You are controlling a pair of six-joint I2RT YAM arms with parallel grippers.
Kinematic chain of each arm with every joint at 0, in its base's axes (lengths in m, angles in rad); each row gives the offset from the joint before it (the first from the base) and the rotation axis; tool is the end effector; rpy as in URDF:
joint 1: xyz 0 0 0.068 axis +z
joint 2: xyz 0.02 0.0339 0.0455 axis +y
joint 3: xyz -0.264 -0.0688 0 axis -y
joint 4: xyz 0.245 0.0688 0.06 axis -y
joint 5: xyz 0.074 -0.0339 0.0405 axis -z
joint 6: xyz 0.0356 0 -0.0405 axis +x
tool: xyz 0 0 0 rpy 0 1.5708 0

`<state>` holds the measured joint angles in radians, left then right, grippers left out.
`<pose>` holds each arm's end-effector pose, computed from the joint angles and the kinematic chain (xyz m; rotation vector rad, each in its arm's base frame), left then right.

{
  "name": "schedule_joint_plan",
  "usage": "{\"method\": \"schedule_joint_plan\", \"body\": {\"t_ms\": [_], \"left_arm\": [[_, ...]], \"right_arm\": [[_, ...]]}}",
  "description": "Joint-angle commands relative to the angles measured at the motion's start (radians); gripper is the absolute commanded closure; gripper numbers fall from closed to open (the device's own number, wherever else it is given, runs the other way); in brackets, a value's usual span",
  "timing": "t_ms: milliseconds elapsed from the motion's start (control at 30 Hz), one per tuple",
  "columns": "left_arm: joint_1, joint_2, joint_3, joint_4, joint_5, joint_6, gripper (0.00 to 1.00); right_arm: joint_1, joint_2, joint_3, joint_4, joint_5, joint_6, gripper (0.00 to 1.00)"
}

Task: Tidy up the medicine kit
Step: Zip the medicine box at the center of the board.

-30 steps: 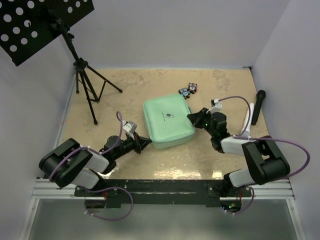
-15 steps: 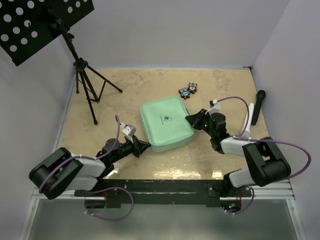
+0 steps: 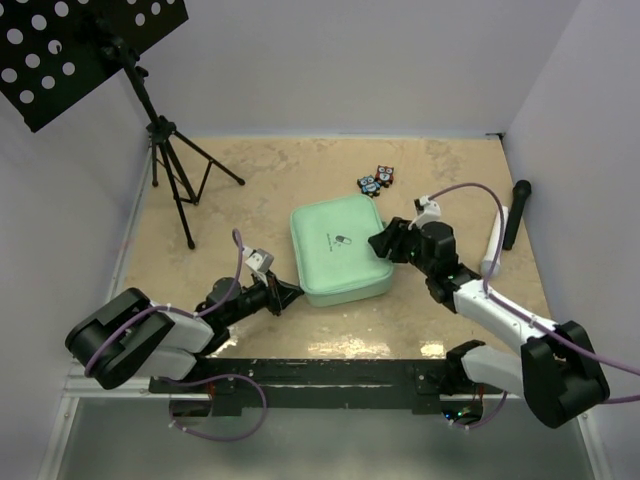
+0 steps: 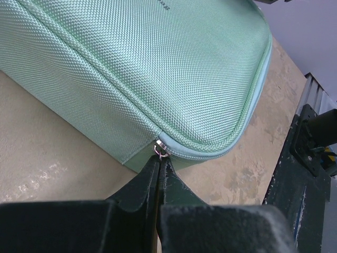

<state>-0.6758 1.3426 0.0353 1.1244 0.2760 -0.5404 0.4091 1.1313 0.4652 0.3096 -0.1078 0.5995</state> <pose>0.1410 -0.1255 0.1301 0.3429 1.8557 -1.1047 0.2186 0.0989 0.2100 0.1157 2.0011 0.7670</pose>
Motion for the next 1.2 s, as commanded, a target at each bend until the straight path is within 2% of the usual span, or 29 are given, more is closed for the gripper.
{"method": "schedule_joint_plan", "body": {"t_ms": [0,133,300,600,933,1000,1067,1167], "left_arm": [[-0.01,0.0,-0.021,0.035,-0.017,0.003,1.0],[-0.01,-0.01,0.029,-0.043,-0.023,0.055,1.0],[-0.008,-0.016,0.08,-0.106,-0.028,0.094,1.0],[-0.011,-0.088,0.046,-0.117,-0.058,0.092,1.0],[-0.011,-0.095,0.054,-0.126,-0.06,0.103,1.0],[-0.01,-0.095,0.054,-0.127,-0.057,0.109,1.0],[-0.01,-0.089,0.054,-0.124,-0.058,0.111,1.0],[-0.01,-0.069,0.054,-0.109,-0.057,0.109,1.0]], "right_arm": [[0.112,-0.053,0.174,-0.15,0.064,-0.078,0.42],[0.206,0.024,0.309,-0.239,0.195,-0.101,0.41],[0.208,0.079,0.322,-0.242,0.175,-0.055,0.4],[0.169,-0.021,0.248,-0.29,0.264,-0.06,0.31],[0.168,-0.073,0.315,-0.412,0.373,-0.101,0.27],[0.166,-0.083,0.331,-0.393,0.35,-0.127,0.27],[0.172,-0.078,0.334,-0.334,0.263,-0.126,0.26],[0.23,0.034,0.412,-0.336,0.226,-0.122,0.25]]}}
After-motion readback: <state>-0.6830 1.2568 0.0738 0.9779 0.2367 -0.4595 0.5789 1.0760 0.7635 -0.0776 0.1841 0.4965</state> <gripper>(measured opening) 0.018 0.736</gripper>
